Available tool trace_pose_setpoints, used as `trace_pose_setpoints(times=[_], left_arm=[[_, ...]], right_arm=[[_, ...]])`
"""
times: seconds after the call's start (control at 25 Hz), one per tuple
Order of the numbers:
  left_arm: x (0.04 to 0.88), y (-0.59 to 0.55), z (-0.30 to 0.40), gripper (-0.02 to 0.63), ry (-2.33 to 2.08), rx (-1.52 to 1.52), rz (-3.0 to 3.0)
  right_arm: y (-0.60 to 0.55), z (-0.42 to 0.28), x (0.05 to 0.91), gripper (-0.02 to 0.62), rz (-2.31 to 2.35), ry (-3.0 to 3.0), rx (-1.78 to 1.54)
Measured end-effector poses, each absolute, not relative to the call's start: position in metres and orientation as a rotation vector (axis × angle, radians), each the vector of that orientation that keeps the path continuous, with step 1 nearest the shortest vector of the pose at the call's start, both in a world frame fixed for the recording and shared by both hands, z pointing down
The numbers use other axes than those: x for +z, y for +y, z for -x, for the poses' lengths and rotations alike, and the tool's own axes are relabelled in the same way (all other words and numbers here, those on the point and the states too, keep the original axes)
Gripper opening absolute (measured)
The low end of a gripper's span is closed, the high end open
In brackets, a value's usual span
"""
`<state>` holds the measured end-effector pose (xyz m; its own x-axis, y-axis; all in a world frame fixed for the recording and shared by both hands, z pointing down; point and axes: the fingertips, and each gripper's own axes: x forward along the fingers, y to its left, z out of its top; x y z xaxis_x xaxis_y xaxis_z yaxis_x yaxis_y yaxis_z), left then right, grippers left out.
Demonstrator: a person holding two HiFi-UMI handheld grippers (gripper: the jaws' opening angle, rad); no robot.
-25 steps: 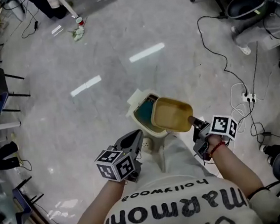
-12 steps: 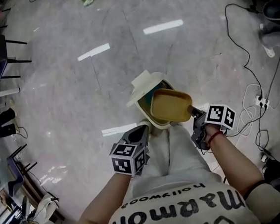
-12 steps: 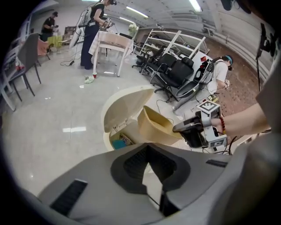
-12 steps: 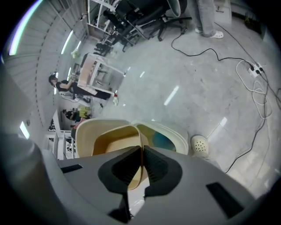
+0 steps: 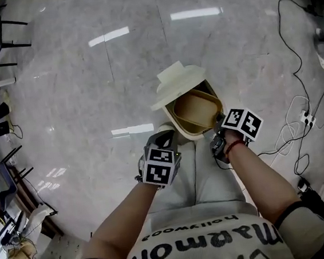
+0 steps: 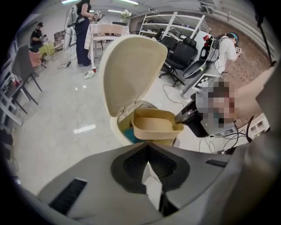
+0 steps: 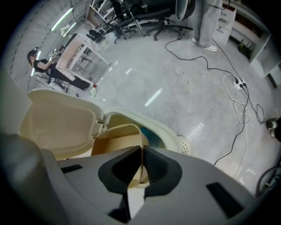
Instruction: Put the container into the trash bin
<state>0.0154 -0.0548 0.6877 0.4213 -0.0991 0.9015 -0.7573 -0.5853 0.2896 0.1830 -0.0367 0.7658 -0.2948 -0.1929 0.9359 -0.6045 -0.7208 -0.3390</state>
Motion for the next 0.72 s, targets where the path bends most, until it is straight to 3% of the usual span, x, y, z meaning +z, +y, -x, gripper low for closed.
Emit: trace_pose_setpoints(times=[0.72], left_arm=[[0.72, -0.033, 0.051, 0.005, -0.762, 1.083, -1.831]], right_arm=[[-0.033, -0.168, 0.808, 0.021, -1.799, -0.799, 1.924]])
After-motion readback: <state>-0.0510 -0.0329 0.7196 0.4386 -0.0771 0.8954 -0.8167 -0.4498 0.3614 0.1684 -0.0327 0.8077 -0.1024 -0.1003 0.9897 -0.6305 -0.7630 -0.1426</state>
